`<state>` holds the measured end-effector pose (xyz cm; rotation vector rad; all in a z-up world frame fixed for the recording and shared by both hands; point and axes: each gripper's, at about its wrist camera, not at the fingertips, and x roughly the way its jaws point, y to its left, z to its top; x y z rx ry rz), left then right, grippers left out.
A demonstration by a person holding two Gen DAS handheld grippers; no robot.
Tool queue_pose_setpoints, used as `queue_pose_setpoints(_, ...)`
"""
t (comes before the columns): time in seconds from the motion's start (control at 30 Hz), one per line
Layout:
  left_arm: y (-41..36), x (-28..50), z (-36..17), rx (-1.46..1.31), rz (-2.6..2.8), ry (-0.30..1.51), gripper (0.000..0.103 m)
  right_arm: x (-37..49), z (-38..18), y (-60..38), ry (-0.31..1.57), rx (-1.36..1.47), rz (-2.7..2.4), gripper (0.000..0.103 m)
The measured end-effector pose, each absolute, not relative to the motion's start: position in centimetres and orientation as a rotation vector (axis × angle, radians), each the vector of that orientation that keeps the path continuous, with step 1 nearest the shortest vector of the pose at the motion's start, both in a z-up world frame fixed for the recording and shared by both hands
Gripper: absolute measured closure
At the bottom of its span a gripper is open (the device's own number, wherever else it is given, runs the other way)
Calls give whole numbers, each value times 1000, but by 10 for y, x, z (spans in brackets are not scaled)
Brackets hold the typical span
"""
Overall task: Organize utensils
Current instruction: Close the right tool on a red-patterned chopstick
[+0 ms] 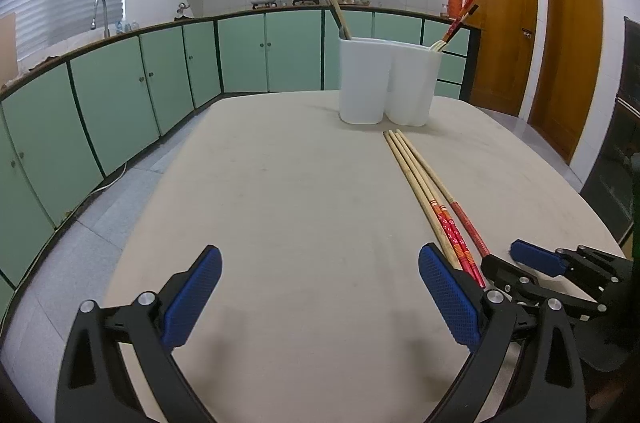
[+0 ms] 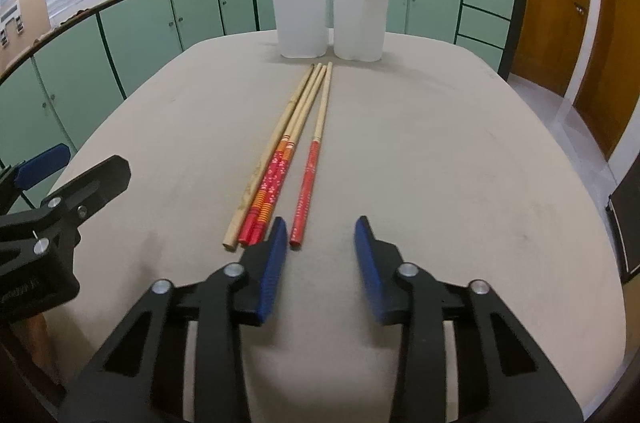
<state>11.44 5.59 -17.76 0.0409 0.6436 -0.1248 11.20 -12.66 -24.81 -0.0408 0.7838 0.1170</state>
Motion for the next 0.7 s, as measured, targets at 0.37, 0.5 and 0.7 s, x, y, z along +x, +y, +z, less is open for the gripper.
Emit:
queue_pose_setpoints(0.37, 45, 114, -182, 57, -142, 667, 6, 112, -245, -143, 789, 25, 158, 98)
queue_pose_setpoints(0.5, 35, 116, -187, 65, -167, 697, 6, 108, -242, -161, 782, 37, 128, 98)
queue_pose_setpoints(0.7, 19, 120, -194, 70, -194, 741, 6, 104, -235, -179, 750, 49, 102, 98)
